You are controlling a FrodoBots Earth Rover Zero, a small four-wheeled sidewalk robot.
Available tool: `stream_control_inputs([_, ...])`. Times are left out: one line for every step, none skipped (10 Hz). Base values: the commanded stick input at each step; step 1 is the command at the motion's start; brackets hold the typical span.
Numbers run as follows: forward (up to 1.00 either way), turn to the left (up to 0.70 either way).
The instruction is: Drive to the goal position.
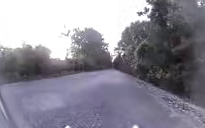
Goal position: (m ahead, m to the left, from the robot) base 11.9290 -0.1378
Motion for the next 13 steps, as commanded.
stream_control_inputs([0.70,0.00])
stream_control_inputs([0.70,0.00])
stream_control_inputs([0.70,0.00])
stream_control_inputs([0.70,0.00])
stream_control_inputs([0.70,0.00])
stream_control_inputs([0.70,0.00])
stream_control_inputs([0.70,0.00])
stream_control_inputs([0.70,0.00])
stream_control_inputs([0.70,0.00])
stream_control_inputs([0.70,0.00])
stream_control_inputs([0.70,0.00])
stream_control_inputs([0.70,0.00])
stream_control_inputs([0.70,0.00])
